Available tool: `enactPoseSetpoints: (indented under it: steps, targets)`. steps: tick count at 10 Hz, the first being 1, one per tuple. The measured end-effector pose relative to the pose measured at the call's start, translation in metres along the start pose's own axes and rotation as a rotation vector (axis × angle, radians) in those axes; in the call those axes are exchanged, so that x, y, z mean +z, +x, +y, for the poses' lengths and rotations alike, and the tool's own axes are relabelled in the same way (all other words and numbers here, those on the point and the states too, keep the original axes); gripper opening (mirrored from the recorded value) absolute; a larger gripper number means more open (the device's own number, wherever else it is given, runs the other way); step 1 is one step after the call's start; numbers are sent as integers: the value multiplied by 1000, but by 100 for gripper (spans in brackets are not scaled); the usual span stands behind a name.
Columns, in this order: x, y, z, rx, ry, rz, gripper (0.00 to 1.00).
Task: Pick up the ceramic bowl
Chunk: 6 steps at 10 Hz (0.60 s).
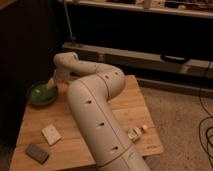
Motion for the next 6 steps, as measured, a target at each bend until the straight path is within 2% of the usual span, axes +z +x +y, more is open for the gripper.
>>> enactPoseSetpoints:
  steps: [2, 3, 6]
  targets:
    - [7, -1, 5, 12, 2, -7, 79]
    - [9, -4, 4, 8, -6, -3, 75]
    - [18, -14, -3, 9, -31, 8, 43]
